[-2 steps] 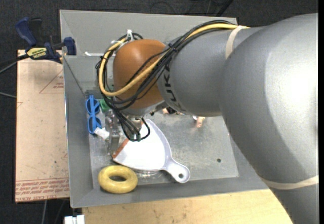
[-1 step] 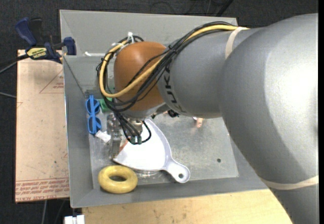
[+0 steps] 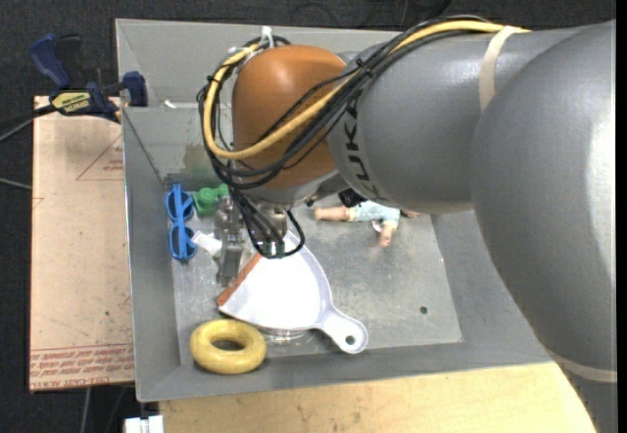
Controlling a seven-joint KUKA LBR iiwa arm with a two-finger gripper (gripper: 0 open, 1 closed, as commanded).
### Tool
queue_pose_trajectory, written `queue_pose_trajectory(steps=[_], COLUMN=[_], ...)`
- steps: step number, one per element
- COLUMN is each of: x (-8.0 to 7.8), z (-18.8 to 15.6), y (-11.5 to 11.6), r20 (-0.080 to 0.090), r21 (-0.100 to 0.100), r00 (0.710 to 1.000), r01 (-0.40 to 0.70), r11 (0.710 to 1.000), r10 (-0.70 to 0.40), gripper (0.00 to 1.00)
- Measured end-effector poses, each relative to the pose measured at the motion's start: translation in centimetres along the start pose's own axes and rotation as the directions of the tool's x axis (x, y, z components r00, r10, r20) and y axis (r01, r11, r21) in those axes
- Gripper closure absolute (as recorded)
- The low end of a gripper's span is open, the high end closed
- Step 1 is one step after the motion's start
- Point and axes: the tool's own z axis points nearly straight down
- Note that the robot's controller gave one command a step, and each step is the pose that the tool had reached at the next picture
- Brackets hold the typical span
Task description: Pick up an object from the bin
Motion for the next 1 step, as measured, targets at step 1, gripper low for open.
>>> queue_pose_trajectory(steps=[1], x=[-0.26], z=[-6.18], y=[-0.14], r20=[0.000], r21=[0.001], r00=[1.000], r01=[-0.004], r11=[1.000], r10=[0.004], gripper=[1.00])
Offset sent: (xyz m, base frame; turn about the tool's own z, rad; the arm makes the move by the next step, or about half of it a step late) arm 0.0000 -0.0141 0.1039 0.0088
